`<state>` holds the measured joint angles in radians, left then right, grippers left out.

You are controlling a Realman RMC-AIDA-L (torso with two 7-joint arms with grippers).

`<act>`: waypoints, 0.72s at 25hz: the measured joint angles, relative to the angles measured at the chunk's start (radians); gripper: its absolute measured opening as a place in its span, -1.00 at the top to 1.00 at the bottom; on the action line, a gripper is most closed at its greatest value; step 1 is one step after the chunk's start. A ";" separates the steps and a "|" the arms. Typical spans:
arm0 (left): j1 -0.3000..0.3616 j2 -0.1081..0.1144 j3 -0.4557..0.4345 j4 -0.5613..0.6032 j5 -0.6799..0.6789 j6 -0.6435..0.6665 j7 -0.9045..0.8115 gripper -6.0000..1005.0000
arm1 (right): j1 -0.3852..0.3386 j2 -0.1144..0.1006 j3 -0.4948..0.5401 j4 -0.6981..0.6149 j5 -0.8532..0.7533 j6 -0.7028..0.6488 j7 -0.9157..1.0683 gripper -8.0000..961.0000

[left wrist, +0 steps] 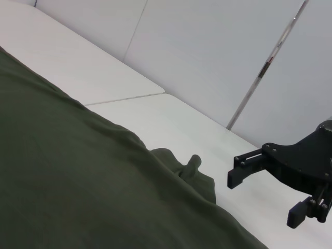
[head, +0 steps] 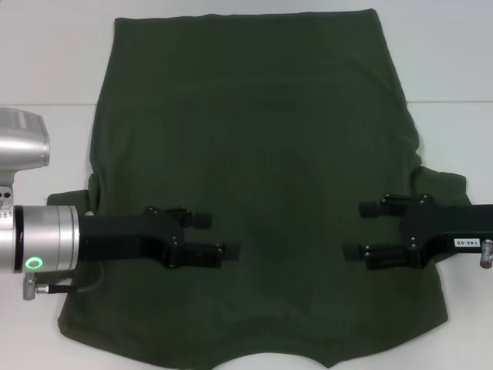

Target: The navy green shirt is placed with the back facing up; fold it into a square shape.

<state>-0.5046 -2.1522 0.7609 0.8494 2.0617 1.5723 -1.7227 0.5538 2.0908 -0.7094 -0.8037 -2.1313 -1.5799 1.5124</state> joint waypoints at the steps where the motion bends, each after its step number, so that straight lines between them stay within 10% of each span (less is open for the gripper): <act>1: 0.000 0.000 0.000 0.000 0.000 0.000 0.000 -0.86 | 0.000 0.000 0.000 0.000 0.000 0.000 0.000 -0.96; 11: 0.001 0.000 -0.025 0.000 0.000 -0.002 -0.012 -0.86 | 0.000 0.000 0.006 0.000 0.000 0.002 0.012 -0.96; 18: 0.031 0.030 -0.315 -0.004 0.001 -0.059 -0.256 -0.86 | 0.002 -0.011 0.077 0.000 0.037 0.184 0.278 -0.96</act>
<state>-0.4740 -2.1219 0.4459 0.8457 2.0622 1.5130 -1.9783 0.5554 2.0794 -0.6321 -0.8041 -2.0941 -1.3961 1.7907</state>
